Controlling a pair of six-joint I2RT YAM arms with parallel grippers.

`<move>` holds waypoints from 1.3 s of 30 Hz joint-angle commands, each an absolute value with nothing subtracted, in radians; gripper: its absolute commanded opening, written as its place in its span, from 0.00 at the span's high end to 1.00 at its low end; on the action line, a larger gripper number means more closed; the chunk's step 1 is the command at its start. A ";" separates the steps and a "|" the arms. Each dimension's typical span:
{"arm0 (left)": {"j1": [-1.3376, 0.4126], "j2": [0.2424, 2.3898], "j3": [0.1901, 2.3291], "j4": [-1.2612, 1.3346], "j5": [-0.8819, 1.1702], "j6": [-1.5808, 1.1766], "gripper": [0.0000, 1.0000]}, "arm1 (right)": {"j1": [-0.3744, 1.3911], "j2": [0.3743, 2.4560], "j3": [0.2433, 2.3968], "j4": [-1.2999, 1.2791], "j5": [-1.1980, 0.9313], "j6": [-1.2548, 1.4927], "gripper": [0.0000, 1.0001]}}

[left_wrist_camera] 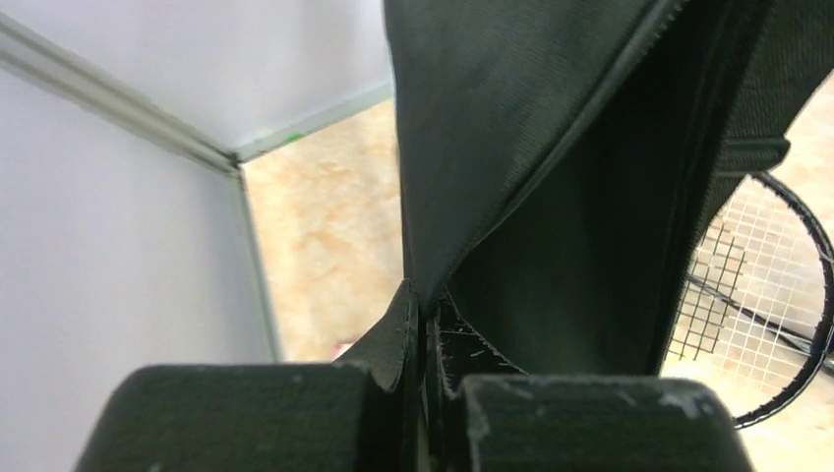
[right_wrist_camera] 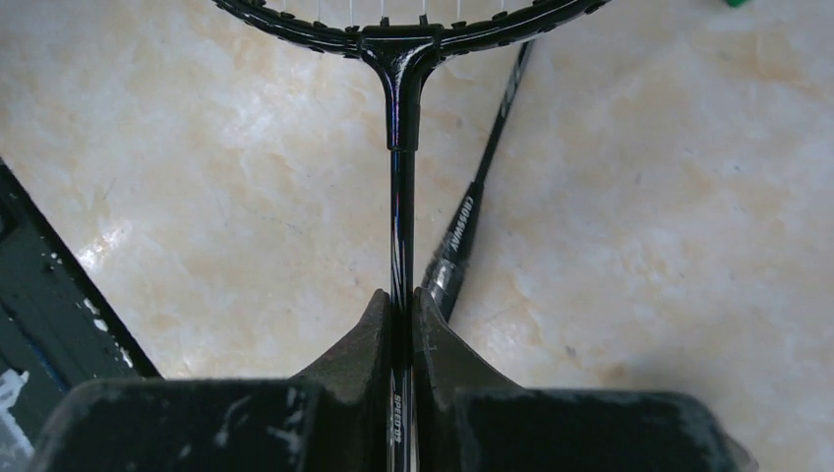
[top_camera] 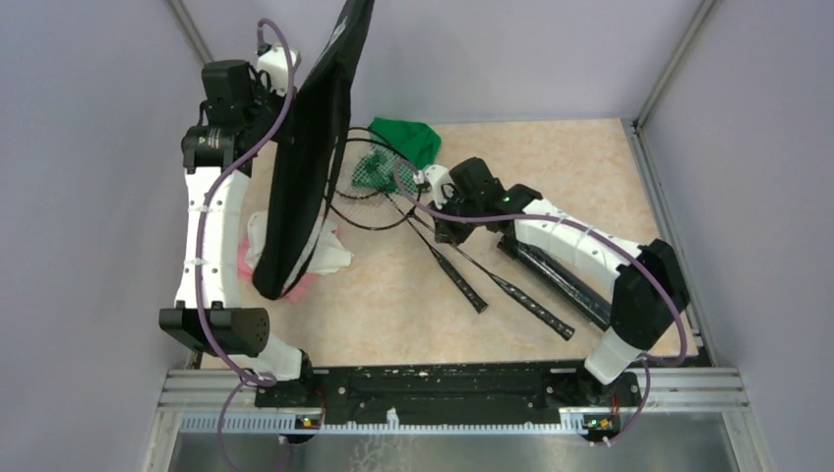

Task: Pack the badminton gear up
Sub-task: Pick up the racket from the center of the board.

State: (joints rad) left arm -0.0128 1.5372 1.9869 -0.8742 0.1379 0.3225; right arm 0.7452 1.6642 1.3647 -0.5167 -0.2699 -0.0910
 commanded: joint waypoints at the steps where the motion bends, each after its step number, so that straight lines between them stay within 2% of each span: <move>1: -0.006 1.489 1.859 -0.699 0.266 0.192 1.00 | 0.740 1.511 1.337 -0.494 -0.151 -0.125 1.00; 11: -0.007 1.457 1.641 -0.542 0.328 0.072 1.00 | 0.676 1.372 1.295 -0.502 -0.061 -0.152 1.00; 23: -0.022 1.462 1.496 -0.413 0.462 -0.100 1.00 | 0.617 1.265 1.214 -0.434 0.054 -0.145 1.00; 31: -0.120 1.480 1.396 -0.302 0.375 -0.172 1.00 | 0.614 1.240 1.212 -0.463 0.002 -0.175 1.00; 39: -0.186 1.549 1.408 -0.231 0.291 -0.291 1.00 | 0.615 1.252 1.188 -0.484 0.094 -0.177 1.00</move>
